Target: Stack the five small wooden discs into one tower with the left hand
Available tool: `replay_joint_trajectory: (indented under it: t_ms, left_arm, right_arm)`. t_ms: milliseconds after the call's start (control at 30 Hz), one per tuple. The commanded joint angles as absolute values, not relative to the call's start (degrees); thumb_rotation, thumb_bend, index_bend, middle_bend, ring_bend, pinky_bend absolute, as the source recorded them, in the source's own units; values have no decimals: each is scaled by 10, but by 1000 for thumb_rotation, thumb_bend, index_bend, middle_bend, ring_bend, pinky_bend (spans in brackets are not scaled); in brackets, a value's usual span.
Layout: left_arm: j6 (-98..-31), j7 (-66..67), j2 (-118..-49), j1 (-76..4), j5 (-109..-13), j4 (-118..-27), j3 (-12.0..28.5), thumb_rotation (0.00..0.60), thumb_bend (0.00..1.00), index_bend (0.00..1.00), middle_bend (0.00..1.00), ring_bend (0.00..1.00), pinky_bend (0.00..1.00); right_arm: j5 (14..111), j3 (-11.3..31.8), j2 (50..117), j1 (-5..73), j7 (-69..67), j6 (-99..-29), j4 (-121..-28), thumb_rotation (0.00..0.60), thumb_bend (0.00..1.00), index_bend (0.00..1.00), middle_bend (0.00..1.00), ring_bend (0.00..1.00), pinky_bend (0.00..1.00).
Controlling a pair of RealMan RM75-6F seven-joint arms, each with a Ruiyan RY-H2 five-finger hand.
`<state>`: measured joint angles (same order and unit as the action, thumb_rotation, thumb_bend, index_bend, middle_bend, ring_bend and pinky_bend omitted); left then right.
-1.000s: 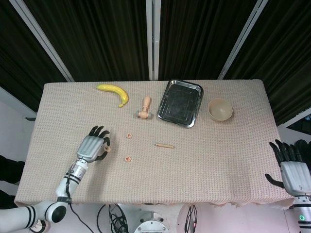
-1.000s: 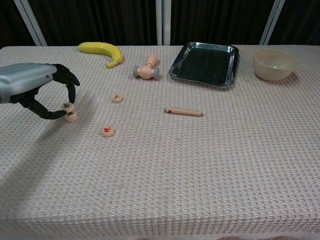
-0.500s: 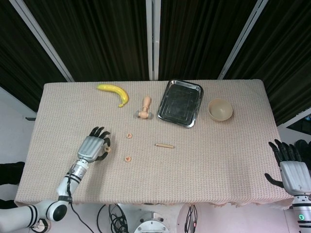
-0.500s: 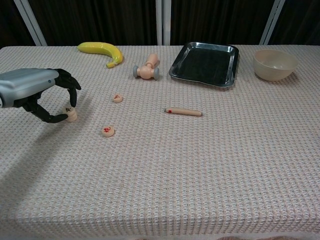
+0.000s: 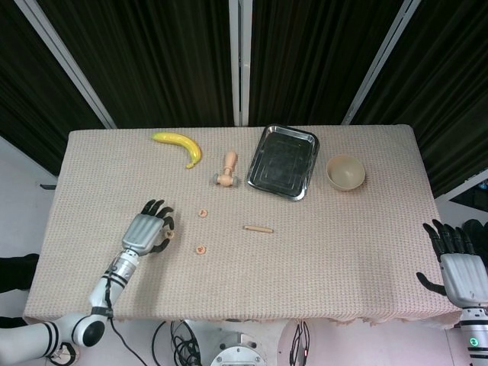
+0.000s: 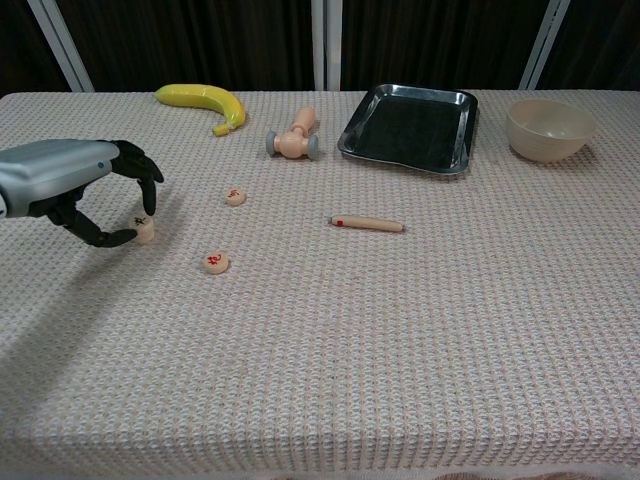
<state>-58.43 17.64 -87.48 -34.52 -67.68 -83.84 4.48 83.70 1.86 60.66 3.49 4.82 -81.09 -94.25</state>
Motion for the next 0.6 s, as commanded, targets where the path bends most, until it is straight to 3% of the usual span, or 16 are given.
replay_joint_trajectory:
  t_ms: [33,300,600]
  left_arm:
    - [-584,175,-876,-345,-677,-838,46,600,336,421,169,0,0]
    - [-586,172,-870,-342,-683,-845,46,600,337,348,164,0,0]
    - [-605,170,-857,-332,-700,-874,43,600,337,333,162,0,0]
  right_arm:
    - [835,19,607,35,48,-810,-942,600,137,0,0,0,0]
    - [834,19,608,36,48,-808,-941,600,138,0,0,0,0]
    - [837,18,608,34,46,-813,-940,600,138,0,0,0,0]
